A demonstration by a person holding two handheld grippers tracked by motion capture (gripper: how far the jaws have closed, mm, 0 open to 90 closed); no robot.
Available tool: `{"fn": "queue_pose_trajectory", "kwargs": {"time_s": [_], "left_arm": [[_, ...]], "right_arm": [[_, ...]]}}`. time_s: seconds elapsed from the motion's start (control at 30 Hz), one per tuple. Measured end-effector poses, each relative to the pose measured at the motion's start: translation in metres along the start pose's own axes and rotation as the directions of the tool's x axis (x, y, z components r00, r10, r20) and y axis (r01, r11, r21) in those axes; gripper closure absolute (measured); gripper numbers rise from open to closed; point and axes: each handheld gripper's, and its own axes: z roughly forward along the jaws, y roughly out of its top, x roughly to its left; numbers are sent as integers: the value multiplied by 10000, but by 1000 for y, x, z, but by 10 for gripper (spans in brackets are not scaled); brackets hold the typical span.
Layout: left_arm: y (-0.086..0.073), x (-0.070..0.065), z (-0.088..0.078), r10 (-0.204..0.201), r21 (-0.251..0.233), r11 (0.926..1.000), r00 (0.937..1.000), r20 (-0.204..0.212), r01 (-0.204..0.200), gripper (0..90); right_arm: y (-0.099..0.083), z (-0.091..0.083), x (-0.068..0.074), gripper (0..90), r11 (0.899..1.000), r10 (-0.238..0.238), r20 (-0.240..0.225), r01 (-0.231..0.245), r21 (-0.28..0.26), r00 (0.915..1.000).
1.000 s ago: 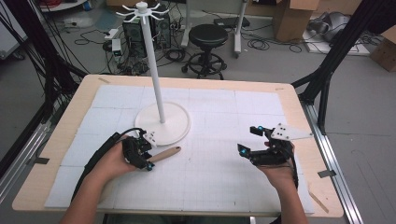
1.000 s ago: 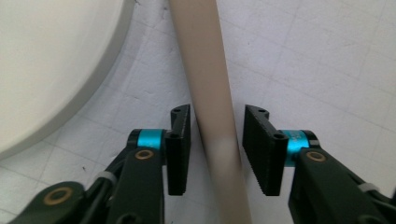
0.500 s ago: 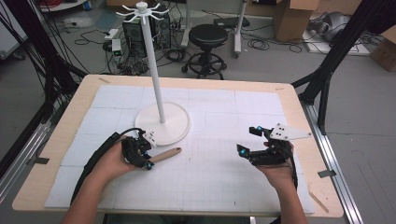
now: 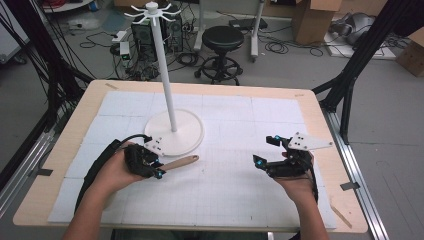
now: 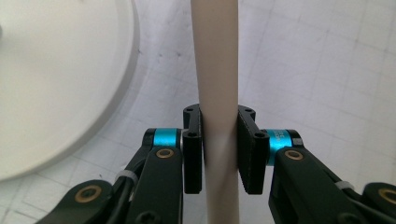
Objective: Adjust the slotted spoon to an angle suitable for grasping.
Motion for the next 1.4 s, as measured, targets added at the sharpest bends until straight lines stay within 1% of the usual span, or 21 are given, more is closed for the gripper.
{"fn": "queue_pose_trajectory", "kwargs": {"time_s": [0.13,0.2,0.23,0.27,0.4,0.47,0.5,0.53,0.57,0.6,0.63,0.67,0.7,0.83,1.03,1.17,1.2,1.3,1.33,1.37,1.4], "left_arm": [[5,1,-14,109,-638,9979,9999,-104,-115,747],[8,2,-22,128,-847,9963,9995,-278,-151,747],[9,2,-25,24,-1021,9948,9998,-202,-44,747],[11,2,-30,115,-1073,9941,9996,-277,-144,747],[17,3,-43,126,-1533,9880,9996,-264,-165,747],[19,4,-51,248,-1695,9851,9991,-333,-301,747],[20,4,-53,160,-1936,9808,9995,-287,-212,747],[21,4,-57,219,-2022,9790,9993,-289,-273,747],[22,4,-59,221,-2218,9747,9994,-255,-272,747],[22,4,-59,221,-2218,9747,9994,-255,-272,747],[23,3,-64,216,-2517,9675,9996,-196,-259,748],[23,3,-64,216,-2517,9675,9996,-196,-259,747],[25,3,-70,263,-2748,9610,9995,-152,-295,748],[29,4,-80,299,-3238,9456,9994,-149,-331,748],[34,5,-88,351,-3958,9179,9993,102,-282,748],[38,6,-90,350,-4099,9118,9992,166,-251,748],[39,7,-91,448,-4068,9128,9989,126,-358,748],[41,7,-91,504,-4140,9095,9985,229,-364,748],[43,7,-92,611,-4216,9059,9975,357,-404,748],[43,7,-92,678,-4194,9066,9971,359,-466,748],[44,7,-93,706,-4237,9045,9969,355,-490,748]], "right_arm": [[0,0,-1,150,10000,-18,28,18,-68,10000],[0,1,0,150,10000,-11,48,12,-57,10000],[0,1,0,150,10000,2,35,-2,-31,10000],[0,1,0,150,10000,-7,17,7,-30,10000],[0,1,0,150,10000,-14,-8,14,-53,10000],[1,1,0,150,10000,1,23,-1,-76,10000],[1,1,0,150,9999,-30,25,30,-104,10000],[1,0,0,150,9999,-57,30,57,-123,10000],[1,0,1,150,9999,-52,17,52,-125,10000],[1,0,1,150,9999,-52,17,52,-125,10000],[1,0,1,150,9999,-72,15,72,-132,10000],[1,0,1,150,9999,-72,15,72,-132,10000],[1,1,1,150,9999,-66,-13,66,-122,10000],[1,2,2,150,9999,-61,-24,60,-97,10000],[1,2,1,150,9999,-19,-82,18,-134,10000],[1,2,0,149,9998,-44,-70,43,-205,10000],[1,1,1,149,9998,-23,-61,21,-192,10000],[1,0,0,149,9997,-38,-53,37,-242,10000],[1,0,0,149,9997,2,-40,-3,-241,10000],[2,0,0,150,9997,20,-71,-22,-240,10000],[2,0,0,149,9997,-11,-83,9,-254,10000]]}}
